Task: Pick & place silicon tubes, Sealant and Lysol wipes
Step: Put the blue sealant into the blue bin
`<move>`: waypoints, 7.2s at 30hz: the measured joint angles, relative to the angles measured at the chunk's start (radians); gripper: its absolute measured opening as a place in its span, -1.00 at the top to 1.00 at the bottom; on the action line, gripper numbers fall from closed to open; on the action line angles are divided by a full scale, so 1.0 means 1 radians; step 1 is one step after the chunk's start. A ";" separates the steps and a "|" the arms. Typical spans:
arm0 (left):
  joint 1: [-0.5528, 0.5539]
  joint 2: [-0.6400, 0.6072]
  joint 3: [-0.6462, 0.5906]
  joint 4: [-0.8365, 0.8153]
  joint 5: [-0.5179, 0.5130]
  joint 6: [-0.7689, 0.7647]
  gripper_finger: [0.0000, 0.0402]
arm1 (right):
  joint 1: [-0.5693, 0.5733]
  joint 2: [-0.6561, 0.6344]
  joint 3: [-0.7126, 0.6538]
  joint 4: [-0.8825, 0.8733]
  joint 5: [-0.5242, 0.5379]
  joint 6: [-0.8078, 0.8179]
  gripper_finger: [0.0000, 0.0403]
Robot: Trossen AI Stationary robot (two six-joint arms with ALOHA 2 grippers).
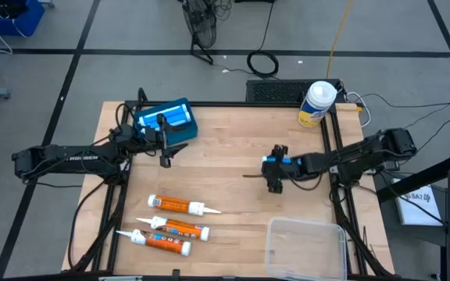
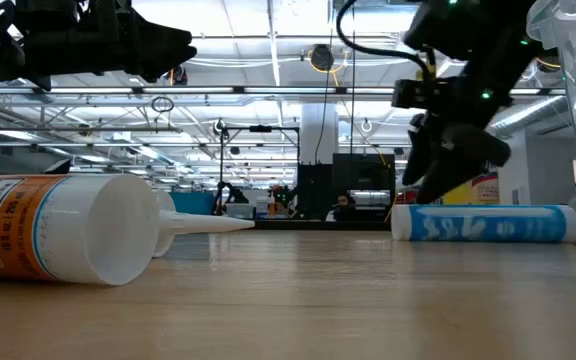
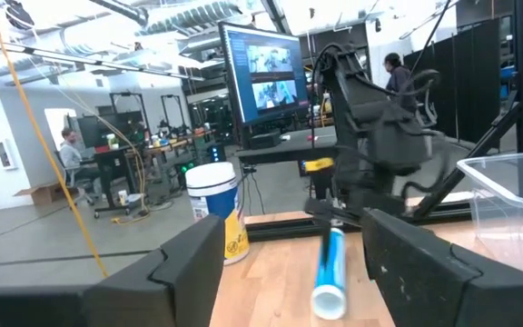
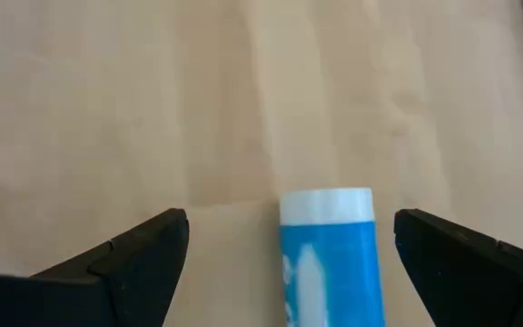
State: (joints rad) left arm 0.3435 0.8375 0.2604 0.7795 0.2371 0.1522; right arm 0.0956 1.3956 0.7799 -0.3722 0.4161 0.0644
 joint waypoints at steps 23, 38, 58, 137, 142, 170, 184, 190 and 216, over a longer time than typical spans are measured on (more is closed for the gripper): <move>0.000 0.000 0.000 -0.002 0.001 0.001 -0.32 | -0.705 0.020 0.079 -0.172 -0.204 -0.319 -0.68; 0.000 0.000 0.000 -0.002 0.000 0.001 -0.25 | -0.585 -0.005 0.108 -0.191 -0.208 -0.285 -0.68; 0.000 0.000 0.000 -0.002 0.000 0.007 -0.28 | -0.814 0.261 0.597 -0.663 -0.291 -0.342 -0.68; 0.000 0.000 0.000 -0.019 0.000 -0.017 -0.35 | -0.985 -0.081 0.013 -0.358 -0.446 0.040 1.00; 0.000 0.000 0.000 -0.019 0.000 -0.017 -0.34 | -0.978 -0.092 0.013 -0.374 -0.137 0.096 1.00; 0.000 0.000 0.000 -0.020 0.000 -0.020 -0.27 | -0.831 -0.122 0.013 -0.125 -0.611 0.080 1.00; 0.000 0.000 0.000 -0.020 0.000 -0.010 -0.30 | -0.665 -0.139 0.024 0.164 -0.630 0.175 1.00; 0.000 0.000 0.000 -0.019 0.000 -0.009 -0.32 | -0.595 -0.049 0.245 0.064 -0.626 0.102 0.97; 0.000 0.000 0.000 -0.009 0.001 -0.061 -0.29 | -0.438 0.708 0.797 -0.208 -0.316 0.243 -0.69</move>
State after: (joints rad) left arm 0.3431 0.8375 0.2607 0.7708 0.2379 0.0909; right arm -0.3422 2.1036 1.5768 -0.5802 0.0998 0.3076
